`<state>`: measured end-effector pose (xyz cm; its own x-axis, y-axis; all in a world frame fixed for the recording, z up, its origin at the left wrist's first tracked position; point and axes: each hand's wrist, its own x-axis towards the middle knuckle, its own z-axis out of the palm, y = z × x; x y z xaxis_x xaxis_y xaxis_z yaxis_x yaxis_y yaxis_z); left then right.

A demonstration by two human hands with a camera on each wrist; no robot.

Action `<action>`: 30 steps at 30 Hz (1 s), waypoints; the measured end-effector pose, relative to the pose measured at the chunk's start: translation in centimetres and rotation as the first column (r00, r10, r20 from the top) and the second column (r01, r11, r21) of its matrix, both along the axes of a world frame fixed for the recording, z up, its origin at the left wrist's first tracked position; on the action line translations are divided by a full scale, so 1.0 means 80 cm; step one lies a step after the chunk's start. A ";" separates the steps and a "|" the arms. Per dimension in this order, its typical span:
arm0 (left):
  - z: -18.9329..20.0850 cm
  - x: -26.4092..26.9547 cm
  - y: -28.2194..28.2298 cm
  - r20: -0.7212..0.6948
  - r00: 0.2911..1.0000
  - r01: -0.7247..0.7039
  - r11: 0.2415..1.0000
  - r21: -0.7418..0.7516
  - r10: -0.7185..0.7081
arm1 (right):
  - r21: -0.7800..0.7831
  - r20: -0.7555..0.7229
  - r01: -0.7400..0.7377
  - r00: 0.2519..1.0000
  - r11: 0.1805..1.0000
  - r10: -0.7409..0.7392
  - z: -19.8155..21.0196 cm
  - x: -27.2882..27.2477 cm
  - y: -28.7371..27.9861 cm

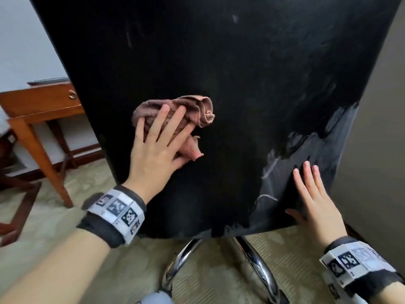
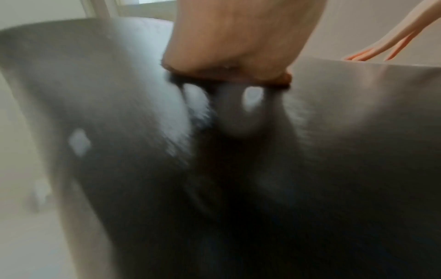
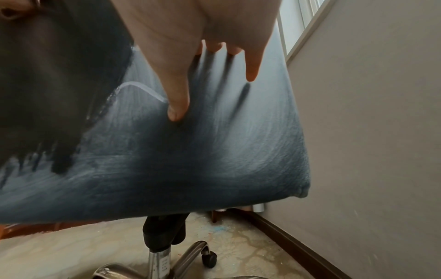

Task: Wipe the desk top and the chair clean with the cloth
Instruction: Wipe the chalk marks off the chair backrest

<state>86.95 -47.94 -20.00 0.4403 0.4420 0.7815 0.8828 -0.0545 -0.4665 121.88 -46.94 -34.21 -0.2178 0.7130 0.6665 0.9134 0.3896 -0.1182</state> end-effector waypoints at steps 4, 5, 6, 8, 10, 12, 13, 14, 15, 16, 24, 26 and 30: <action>-0.112 0.032 -0.018 0.149 0.985 -0.063 0.980 -0.188 0.092 | -0.003 -0.017 -0.009 1.000 1.000 0.009 0.003 0.002 -0.005; -0.116 0.024 -0.017 0.066 0.996 -0.038 0.976 -0.213 0.053 | -0.004 -0.005 -0.019 1.000 1.000 0.019 0.005 0.005 -0.005; -0.105 0.010 -0.015 -0.026 1.000 -0.016 0.976 -0.217 0.010 | -0.004 0.009 -0.025 1.000 1.000 0.025 0.007 0.007 -0.004; -0.054 -0.018 -0.011 -0.112 0.993 -0.002 0.985 -0.172 -0.018 | -0.013 0.020 -0.027 0.999 1.000 0.027 0.010 0.010 -0.004; 0.008 -0.039 -0.011 -0.051 0.998 -0.038 0.996 -0.083 0.034 | -0.025 0.003 -0.024 1.000 0.999 0.024 0.009 0.006 -0.005; 0.037 -0.044 -0.011 0.008 0.998 -0.056 0.997 -0.060 0.056 | -0.010 -0.019 -0.016 1.000 1.000 0.016 0.005 0.000 -0.004; 0.034 -0.041 -0.010 0.008 0.999 -0.042 0.997 -0.060 0.042 | 0.000 -0.024 -0.013 1.000 1.000 0.013 0.003 -0.003 -0.002; 0.020 -0.037 -0.009 -0.023 1.000 -0.017 0.998 -0.068 0.016 | 0.011 -0.025 -0.010 1.000 1.000 0.010 0.001 -0.005 -0.001; -0.004 -0.032 -0.007 -0.085 0.996 0.017 0.995 -0.099 -0.025 | 0.021 -0.028 -0.002 1.000 1.000 0.003 0.000 -0.007 0.000; -0.035 -0.026 -0.006 -0.170 0.982 0.052 0.986 -0.159 -0.080 | 0.027 -0.035 0.008 0.999 1.000 -0.007 -0.001 -0.009 0.000; -0.168 0.042 -0.003 -0.495 0.763 0.091 0.827 -0.555 -0.416 | -0.048 -0.105 0.051 0.993 0.998 -0.056 -0.012 -0.035 -0.008; -0.157 0.046 0.003 -0.543 0.701 0.079 0.807 -0.585 -0.462 | -0.069 -0.123 0.060 0.990 0.996 -0.069 -0.012 -0.038 -0.009; -0.104 0.068 0.014 -0.547 0.746 0.116 0.883 -0.454 -0.379 | -0.086 -0.140 0.029 0.989 0.996 -0.041 -0.011 -0.035 -0.010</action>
<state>92.38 -46.86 -28.32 0.8921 0.4389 0.1076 0.3464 -0.5113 -0.7865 119.06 -47.73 -35.09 -0.0991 0.7728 0.6269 0.8980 0.3409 -0.2782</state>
